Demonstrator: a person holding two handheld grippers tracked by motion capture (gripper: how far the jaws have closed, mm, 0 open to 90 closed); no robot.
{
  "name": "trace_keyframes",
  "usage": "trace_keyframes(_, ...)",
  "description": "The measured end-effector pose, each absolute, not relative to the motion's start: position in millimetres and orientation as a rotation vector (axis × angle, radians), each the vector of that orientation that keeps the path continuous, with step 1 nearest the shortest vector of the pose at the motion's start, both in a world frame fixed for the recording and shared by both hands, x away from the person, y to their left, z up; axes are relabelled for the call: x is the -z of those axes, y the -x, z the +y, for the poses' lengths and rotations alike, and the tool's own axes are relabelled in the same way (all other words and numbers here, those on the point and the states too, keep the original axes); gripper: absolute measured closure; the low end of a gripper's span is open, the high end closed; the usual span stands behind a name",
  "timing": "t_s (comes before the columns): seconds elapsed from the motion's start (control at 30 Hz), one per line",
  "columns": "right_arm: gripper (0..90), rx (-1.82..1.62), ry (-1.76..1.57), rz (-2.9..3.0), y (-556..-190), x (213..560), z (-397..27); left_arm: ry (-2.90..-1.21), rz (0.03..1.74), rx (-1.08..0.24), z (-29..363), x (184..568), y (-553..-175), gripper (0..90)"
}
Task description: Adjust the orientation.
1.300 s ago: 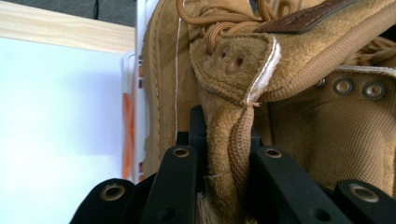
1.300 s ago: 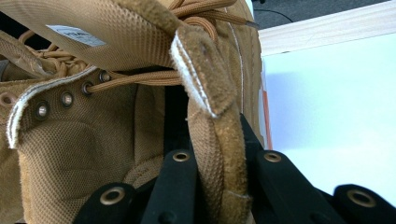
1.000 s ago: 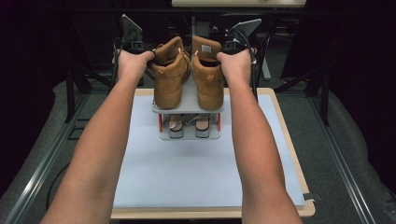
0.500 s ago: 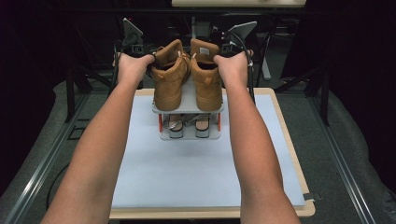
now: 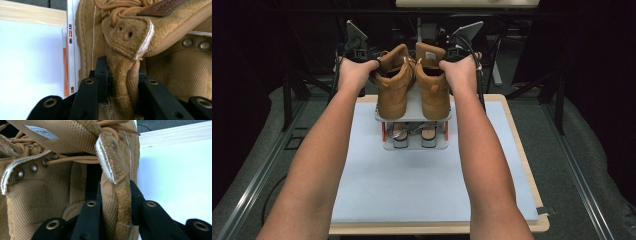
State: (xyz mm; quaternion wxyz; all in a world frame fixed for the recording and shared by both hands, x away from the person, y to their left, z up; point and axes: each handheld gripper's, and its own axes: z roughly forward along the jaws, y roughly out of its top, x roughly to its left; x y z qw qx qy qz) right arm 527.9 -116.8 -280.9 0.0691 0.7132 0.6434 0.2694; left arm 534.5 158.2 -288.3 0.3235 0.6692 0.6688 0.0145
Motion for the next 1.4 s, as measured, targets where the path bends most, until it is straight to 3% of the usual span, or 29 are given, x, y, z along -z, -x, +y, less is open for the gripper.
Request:
trace_keyframes(0.5,72.8,-0.804,-2.131,1.951,-529.3,279.8,-115.7,-1.781,1.737,-0.032,157.9,288.3,-536.4,70.0)
trace_keyframes(1.0,63.7,-0.838,-2.116,1.949,-528.5,273.7,-118.0,-1.777,1.722,-0.018,163.0,285.1,-537.3,56.1)
trace_keyframes(1.4,63.4,-0.835,-2.108,1.952,-524.4,264.7,-117.9,-1.779,1.714,-0.054,167.4,268.0,-530.3,56.1)
